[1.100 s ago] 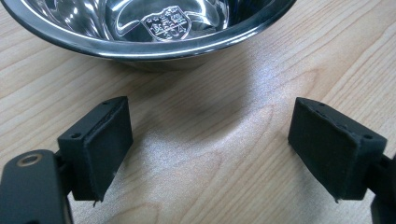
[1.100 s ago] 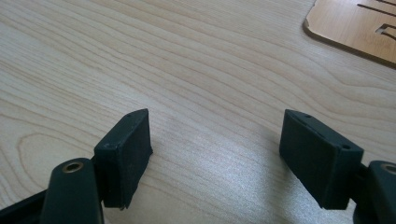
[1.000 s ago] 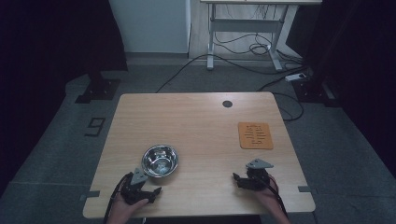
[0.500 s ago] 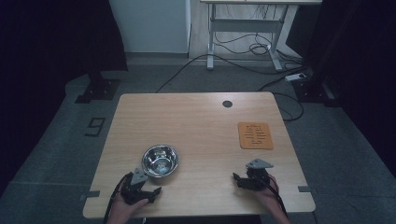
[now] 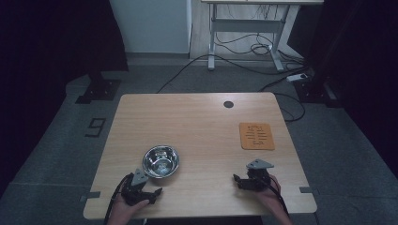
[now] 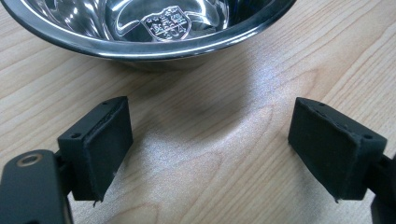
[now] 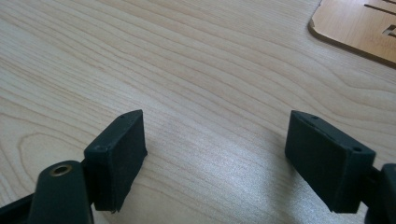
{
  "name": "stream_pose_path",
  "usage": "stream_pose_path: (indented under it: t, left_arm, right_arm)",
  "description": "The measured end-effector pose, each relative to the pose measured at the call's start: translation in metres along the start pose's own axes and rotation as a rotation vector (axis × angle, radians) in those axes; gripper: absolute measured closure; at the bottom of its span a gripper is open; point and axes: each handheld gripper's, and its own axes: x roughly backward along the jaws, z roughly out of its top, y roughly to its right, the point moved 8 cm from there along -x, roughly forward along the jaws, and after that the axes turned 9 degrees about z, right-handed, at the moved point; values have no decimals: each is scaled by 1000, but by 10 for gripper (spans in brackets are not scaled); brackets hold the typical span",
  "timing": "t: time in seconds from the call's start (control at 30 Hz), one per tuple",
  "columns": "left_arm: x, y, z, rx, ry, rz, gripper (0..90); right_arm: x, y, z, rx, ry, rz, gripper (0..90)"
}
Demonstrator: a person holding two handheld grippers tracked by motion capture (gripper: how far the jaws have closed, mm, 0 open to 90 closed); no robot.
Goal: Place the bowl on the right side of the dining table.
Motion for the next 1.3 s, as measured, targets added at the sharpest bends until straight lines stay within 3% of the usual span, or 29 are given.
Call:
stream_pose_path:
  t: [0.17, 0.33, 0.53, 1.3]
  left_arm:
    - [0, 0, 0, 0, 0, 0, 133]
    - [0, 0, 0, 0, 0, 0, 133]
    - [0, 0, 0, 0, 0, 0, 133]
    - [0, 0, 0, 0, 0, 0, 133]
  right_arm:
    - [1, 1, 0, -7, 6, -5, 233]
    - [2, 3, 1, -53, 22, 5, 246]
    - [7, 4, 5, -75, 42, -2, 245]
    - [24, -7, 35, -89, 129, 48, 241]
